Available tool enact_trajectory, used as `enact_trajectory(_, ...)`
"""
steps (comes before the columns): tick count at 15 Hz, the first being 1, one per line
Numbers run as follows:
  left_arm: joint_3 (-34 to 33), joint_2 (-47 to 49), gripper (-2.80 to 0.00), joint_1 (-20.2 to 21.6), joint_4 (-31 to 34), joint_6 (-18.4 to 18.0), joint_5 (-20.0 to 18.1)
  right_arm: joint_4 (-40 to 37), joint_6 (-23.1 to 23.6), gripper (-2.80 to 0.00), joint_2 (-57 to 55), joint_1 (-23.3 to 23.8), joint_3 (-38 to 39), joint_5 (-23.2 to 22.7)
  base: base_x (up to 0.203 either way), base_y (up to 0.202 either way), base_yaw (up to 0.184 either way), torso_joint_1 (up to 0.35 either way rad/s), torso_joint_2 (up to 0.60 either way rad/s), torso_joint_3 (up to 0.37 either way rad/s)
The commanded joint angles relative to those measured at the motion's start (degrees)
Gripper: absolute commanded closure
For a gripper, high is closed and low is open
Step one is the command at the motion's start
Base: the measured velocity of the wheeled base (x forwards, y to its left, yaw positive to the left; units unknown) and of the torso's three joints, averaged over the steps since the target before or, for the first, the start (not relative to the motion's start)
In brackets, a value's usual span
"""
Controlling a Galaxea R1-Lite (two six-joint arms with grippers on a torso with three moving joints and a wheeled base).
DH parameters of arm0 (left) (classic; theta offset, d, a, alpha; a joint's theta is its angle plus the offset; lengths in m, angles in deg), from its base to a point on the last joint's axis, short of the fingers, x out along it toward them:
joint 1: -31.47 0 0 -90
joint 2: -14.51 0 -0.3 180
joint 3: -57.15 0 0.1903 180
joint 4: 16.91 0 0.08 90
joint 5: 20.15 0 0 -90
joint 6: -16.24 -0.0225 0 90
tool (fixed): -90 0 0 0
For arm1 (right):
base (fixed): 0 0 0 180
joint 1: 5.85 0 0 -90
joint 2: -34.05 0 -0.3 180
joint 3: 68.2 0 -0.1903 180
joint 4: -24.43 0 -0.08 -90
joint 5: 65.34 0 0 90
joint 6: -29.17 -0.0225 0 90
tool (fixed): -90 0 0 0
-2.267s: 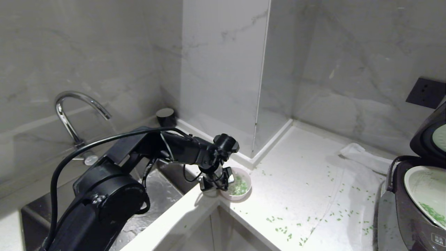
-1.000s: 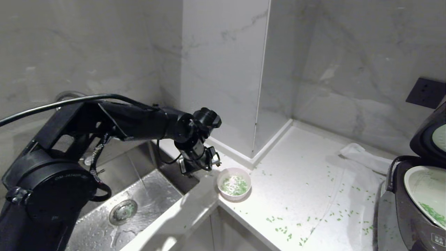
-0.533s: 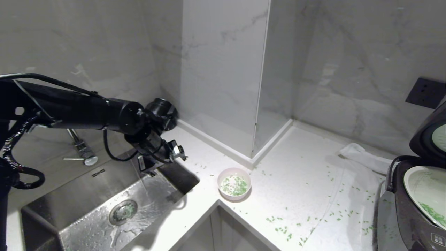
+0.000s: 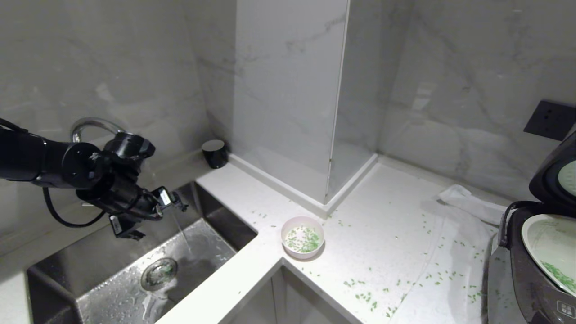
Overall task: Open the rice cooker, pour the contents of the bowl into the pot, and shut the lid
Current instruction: Turn off the tap
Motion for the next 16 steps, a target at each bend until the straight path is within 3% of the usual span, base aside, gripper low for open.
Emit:
enact_trajectory(1,-3.7,-2.3,-2.80,4.9,-2.6,-1.7,-0.2,0.0,0.0,0.00,-0.1,0.0,0.1,-0.1,0.000,0.000,0.000,0.000,0.00,0.000)
enact_trajectory(5,-3.9,-1.8,-2.80,14.3,-4.3,-6.8,-1.4,0.0,0.0,0.00,-0.1,0.0,0.1,-0.1,0.000,0.000,0.000,0.000,0.00,0.000)
enact_trajectory(9,-3.7,3.4,-2.80,21.0,-10.9,-11.4,-1.8,0.0,0.1,0.00,-0.1,0.0,0.1,-0.1,0.000,0.000,0.000,0.000,0.00,0.000)
enact_trajectory(10,-3.1,4.4,-1.65,21.9,-11.0,-12.2,-1.8,0.0,0.0,0.00,-0.1,0.0,0.1,0.0,0.000,0.000,0.000,0.000,0.00,0.000)
enact_trajectory(11,-2.0,6.1,0.00,22.6,-11.1,-12.7,-1.9,0.0,0.0,0.00,-0.1,0.0,0.1,-0.1,0.000,0.000,0.000,0.000,0.00,0.000)
enact_trajectory(16,8.4,13.5,0.00,25.6,-10.9,-13.2,-1.9,0.0,0.1,0.00,-0.1,0.0,0.1,-0.1,0.000,0.000,0.000,0.000,0.00,0.000)
